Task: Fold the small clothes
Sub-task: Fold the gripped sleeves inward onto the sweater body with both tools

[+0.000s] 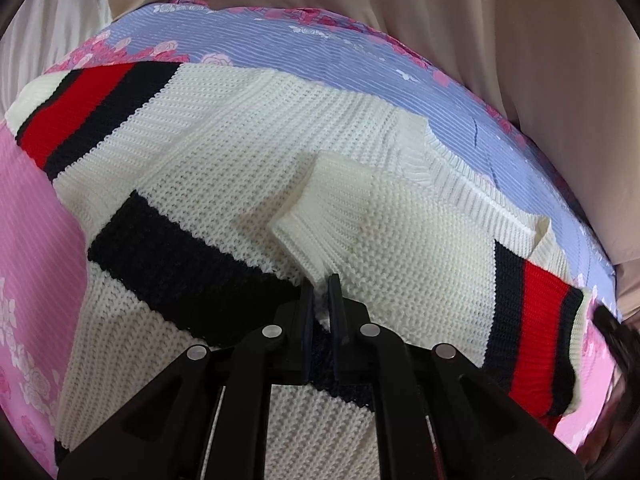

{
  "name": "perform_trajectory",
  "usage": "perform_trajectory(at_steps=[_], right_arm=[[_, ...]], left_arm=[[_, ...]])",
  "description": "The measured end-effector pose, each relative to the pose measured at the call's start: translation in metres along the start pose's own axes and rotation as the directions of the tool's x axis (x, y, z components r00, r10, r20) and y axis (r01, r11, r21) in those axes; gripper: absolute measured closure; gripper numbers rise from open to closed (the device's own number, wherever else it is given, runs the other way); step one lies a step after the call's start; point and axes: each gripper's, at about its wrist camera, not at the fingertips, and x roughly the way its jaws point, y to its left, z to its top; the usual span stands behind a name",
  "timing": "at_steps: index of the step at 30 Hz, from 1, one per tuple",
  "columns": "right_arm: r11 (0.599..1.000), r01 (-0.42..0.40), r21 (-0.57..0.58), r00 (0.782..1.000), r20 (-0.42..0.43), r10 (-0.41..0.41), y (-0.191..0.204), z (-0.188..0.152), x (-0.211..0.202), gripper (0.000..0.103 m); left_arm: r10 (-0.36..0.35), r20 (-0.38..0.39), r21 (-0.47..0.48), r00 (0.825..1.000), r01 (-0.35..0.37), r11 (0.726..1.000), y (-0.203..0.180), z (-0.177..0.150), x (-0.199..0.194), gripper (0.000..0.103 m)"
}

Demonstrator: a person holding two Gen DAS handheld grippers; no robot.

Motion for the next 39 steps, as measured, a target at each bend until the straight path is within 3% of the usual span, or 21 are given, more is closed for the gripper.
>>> perform_trajectory(at_steps=[2,4,6,8,10,11,12,13,14,16,19,22,23,27,29,31,34,36,39], right_arm=[[0.995,-0.056,-0.076,0.996,-0.078,0.050,0.010,0.017,0.030,0.094],[0.992,-0.095,-0.088,0.985,-0.149,0.081,0.004,0.026,0.057,0.103],[0.998,0.019,-0.053,0.989,-0.144,-0.026,-0.023,0.035,0.073,0.103],[0.994,-0.017,0.110,0.993,-0.112,0.030,-0.060,0.042,0.071,0.103],[0.985,0.014,0.172,0.996,-0.087,0.001,-0.065,0.045,0.053,0.101],[0.989,0.033,0.142,0.997,-0.068,-0.024,-0.058,0.043,0.041,0.090],[0.993,0.032,0.111,0.999,-0.047,-0.027,-0.049,0.037,0.025,0.089],[0.995,0.023,0.100,0.999,-0.041,-0.019,-0.044,0.028,0.013,0.081],[0.995,0.013,0.101,0.999,-0.039,-0.009,-0.042,0.017,0.003,0.063],[0.993,0.039,0.115,0.999,-0.026,-0.036,-0.045,-0.015,-0.016,0.040],[0.981,0.105,0.161,0.994,-0.045,-0.099,-0.057,-0.057,-0.022,0.039],[0.966,-0.012,0.260,0.992,-0.121,0.044,-0.074,-0.073,-0.003,0.076],[0.967,-0.012,0.255,0.993,-0.112,0.042,-0.075,-0.072,-0.005,0.078],[0.942,-0.019,0.336,0.998,-0.054,0.039,-0.108,-0.080,-0.012,0.081],[0.937,-0.058,0.345,0.996,-0.038,0.076,-0.114,-0.085,-0.010,0.080],[0.958,0.001,0.287,0.998,-0.055,0.016,-0.097,-0.076,-0.019,0.080],[0.964,0.080,0.252,0.996,0.020,-0.088,-0.074,-0.067,-0.048,0.076],[0.975,0.056,0.215,0.996,0.059,-0.071,-0.056,-0.064,-0.058,0.075],[0.997,0.040,0.069,0.999,-0.018,-0.038,-0.033,-0.069,-0.037,0.078]], left_arm=[[0.010,0.004,0.015,1.000,-0.010,1.000,0.000,-0.002,-0.001,0.095],[0.018,0.008,0.023,1.000,-0.018,1.000,-0.001,-0.003,-0.001,0.095],[0.024,0.010,0.026,1.000,-0.024,0.999,-0.002,-0.003,-0.001,0.095],[0.026,0.012,0.021,1.000,-0.026,0.999,-0.002,-0.003,-0.001,0.095],[0.023,0.013,0.006,1.000,-0.023,1.000,-0.001,-0.003,-0.001,0.095],[0.019,0.012,-0.002,1.000,-0.019,1.000,0.000,-0.003,-0.001,0.095],[0.014,0.012,-0.010,1.000,-0.014,1.000,0.001,-0.003,-0.001,0.095],[0.009,0.011,-0.018,1.000,-0.009,1.000,0.002,-0.002,-0.001,0.095],[0.003,0.010,-0.028,1.000,-0.002,1.000,0.004,-0.002,-0.001,0.095],[-0.001,0.006,-0.033,1.000,0.001,0.999,0.005,-0.002,-0.001,0.095],[0.001,0.009,-0.031,1.000,-0.001,1.000,0.005,-0.002,-0.001,0.095],[0.002,0.011,-0.038,1.000,-0.002,0.999,0.009,-0.001,-0.003,0.095],[0.003,0.011,-0.038,1.000,-0.002,0.999,0.011,-0.001,-0.003,0.095],[0.015,0.027,-0.018,1.000,-0.014,1.000,0.010,-0.005,-0.004,0.095],[0.017,0.020,-0.028,1.000,-0.017,0.999,0.010,-0.005,-0.006,0.095],[0.000,0.007,-0.062,1.000,0.001,0.998,0.013,-0.005,-0.009,0.094],[-0.034,0.002,-0.122,0.999,0.034,0.992,0.023,-0.007,-0.018,0.094],[-0.029,0.002,-0.128,1.000,0.029,0.991,0.024,-0.008,-0.018,0.094],[-0.001,-0.009,-0.119,1.000,0.000,0.993,0.026,-0.010,-0.012,0.095]])
